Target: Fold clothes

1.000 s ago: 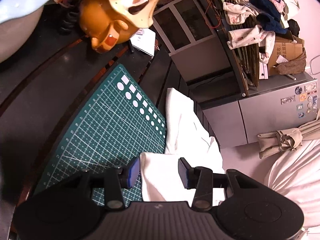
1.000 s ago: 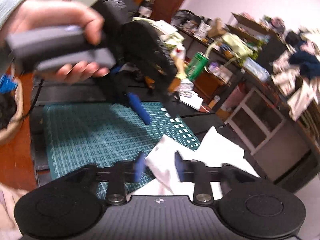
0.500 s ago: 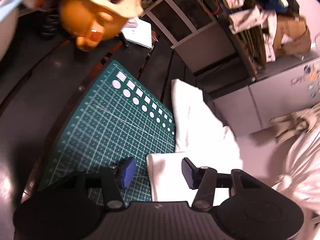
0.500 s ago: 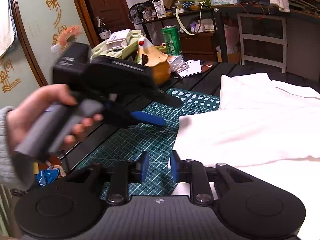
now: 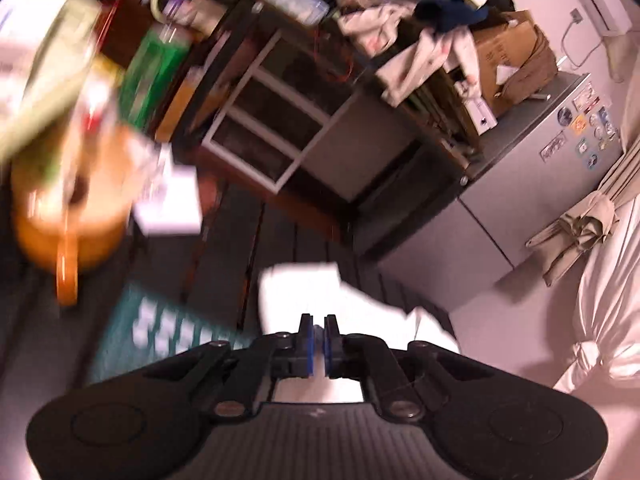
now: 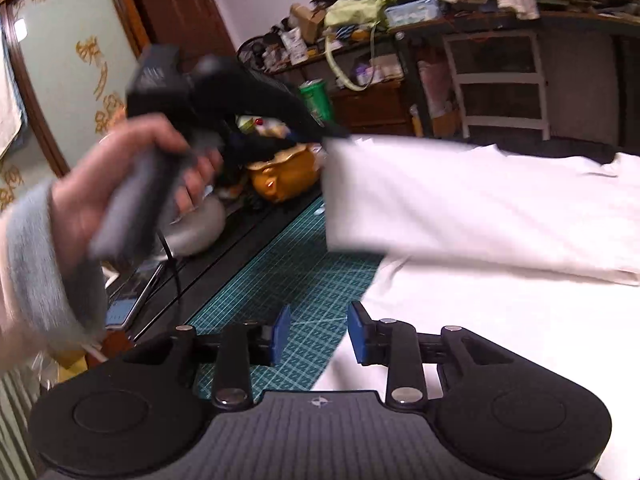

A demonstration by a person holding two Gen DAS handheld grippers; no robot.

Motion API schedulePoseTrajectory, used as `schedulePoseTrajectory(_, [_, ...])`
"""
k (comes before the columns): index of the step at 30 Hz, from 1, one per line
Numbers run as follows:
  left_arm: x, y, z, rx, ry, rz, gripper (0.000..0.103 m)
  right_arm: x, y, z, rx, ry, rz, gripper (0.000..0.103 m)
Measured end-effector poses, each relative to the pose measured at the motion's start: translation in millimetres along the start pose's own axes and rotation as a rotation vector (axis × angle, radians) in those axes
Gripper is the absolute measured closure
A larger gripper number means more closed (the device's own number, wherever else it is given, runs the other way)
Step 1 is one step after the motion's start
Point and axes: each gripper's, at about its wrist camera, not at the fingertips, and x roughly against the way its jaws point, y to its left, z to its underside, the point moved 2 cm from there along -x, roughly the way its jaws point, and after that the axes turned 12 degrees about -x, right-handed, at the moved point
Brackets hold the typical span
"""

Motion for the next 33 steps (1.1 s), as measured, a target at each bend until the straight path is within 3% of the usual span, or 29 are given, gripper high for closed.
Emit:
schedulePoseTrajectory(1, [-6, 2, -5, -0.014, 0.02, -0.014, 0.091, 0, -3, -1, -0.014, -0.007, 0.002, 0.072])
schedulePoseTrajectory(3, [-31, 21, -4, 0.018, 0.123, -0.052, 0.067, 1, -8, -2, -0.042, -0.013, 0.005, 0.072])
schedulePoseTrajectory(4, [-38, 30, 2, 0.061, 0.171, -0.073, 0.063, 3, -10, -2, -0.051, -0.021, 0.011, 0.071])
schedulePoseTrajectory(6, [-47, 47, 17, 0.135, 0.229, -0.085, 0.062, 5, -12, 0, -0.054, -0.029, 0.011, 0.069])
schedulePoseTrajectory(10, [-40, 60, 42, 0.196, 0.219, -0.063, 0.061, 15, -21, 8, -0.081, -0.041, 0.022, 0.065])
schedulePoseTrajectory(13, [-39, 62, 54, 0.188, 0.232, -0.047, 0.057, 13, -22, 8, -0.082, -0.038, 0.023, 0.065])
schedulePoseTrajectory(16, [-43, 53, 57, 0.102, 0.188, -0.029, 0.049, 8, -15, 5, -0.055, -0.034, 0.007, 0.065])
schedulePoseTrajectory(18, [-48, 48, 55, 0.055, 0.173, 0.0, 0.055, 6, -9, 4, -0.048, -0.034, -0.011, 0.065])
schedulePoseTrajectory(19, [-51, 45, 56, 0.04, 0.174, 0.019, 0.091, 5, -8, 2, -0.047, -0.036, -0.012, 0.065])
schedulePoseTrajectory(20, [-57, 41, 55, 0.041, 0.226, 0.045, 0.1, 5, -6, 1, -0.045, -0.037, -0.012, 0.065])
schedulePoseTrajectory(23, [-43, 33, 40, 0.128, 0.304, 0.033, 0.102, 6, -4, 0, -0.027, -0.042, -0.003, 0.065])
schedulePoseTrajectory(26, [-22, 35, 16, 0.232, 0.312, 0.117, 0.1, 8, -5, 0, -0.034, -0.048, -0.003, 0.065])
schedulePoseTrajectory(27, [-16, 38, 6, 0.275, 0.313, 0.143, 0.098, 8, -6, 1, -0.041, -0.048, -0.003, 0.065])
schedulePoseTrajectory(28, [-18, 44, 1, 0.288, 0.305, 0.114, 0.092, 7, -6, 2, -0.048, -0.047, -0.002, 0.065])
schedulePoseTrajectory(31, [-22, 61, -10, 0.31, 0.298, 0.025, 0.058, 2, -3, 6, -0.066, -0.033, -0.01, 0.065])
schedulePoseTrajectory(33, [-24, 70, -6, 0.281, 0.306, -0.026, 0.058, 3, 2, 8, -0.054, -0.029, -0.02, 0.065])
